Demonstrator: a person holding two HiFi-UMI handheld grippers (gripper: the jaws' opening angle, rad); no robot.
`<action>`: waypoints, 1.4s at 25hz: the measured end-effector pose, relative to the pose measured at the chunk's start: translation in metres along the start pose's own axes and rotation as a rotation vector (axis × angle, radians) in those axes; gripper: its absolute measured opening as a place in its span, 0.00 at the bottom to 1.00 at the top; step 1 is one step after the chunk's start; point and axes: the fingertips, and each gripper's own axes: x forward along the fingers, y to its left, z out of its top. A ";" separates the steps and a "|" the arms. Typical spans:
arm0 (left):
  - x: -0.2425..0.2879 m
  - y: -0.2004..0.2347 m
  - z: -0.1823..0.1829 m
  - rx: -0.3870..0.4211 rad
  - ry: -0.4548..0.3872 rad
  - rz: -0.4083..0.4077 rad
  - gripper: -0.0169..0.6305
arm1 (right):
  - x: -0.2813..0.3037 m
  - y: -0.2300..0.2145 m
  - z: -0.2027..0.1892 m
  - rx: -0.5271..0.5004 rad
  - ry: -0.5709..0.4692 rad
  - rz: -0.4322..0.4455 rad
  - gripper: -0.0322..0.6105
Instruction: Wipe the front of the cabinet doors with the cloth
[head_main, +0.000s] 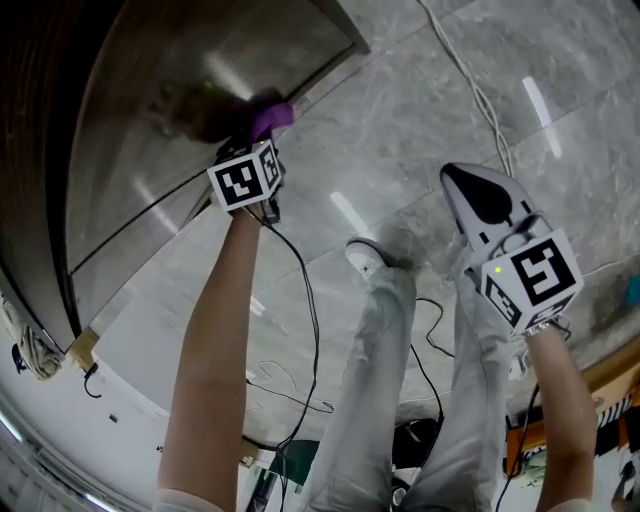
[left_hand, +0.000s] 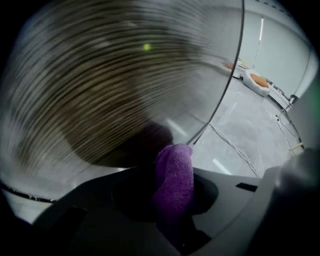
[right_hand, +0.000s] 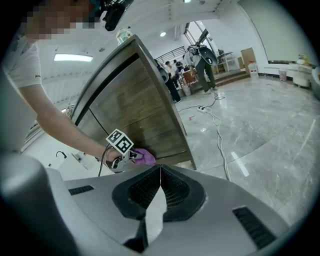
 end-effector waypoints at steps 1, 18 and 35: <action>-0.003 0.009 -0.007 -0.009 0.006 0.011 0.16 | 0.002 0.004 0.001 -0.004 0.001 0.001 0.09; -0.120 0.065 -0.047 -0.363 -0.183 -0.003 0.16 | 0.024 0.105 0.027 -0.045 0.036 0.095 0.09; -0.371 0.014 -0.088 -0.746 -0.571 0.096 0.16 | -0.028 0.216 0.082 -0.151 0.134 0.311 0.09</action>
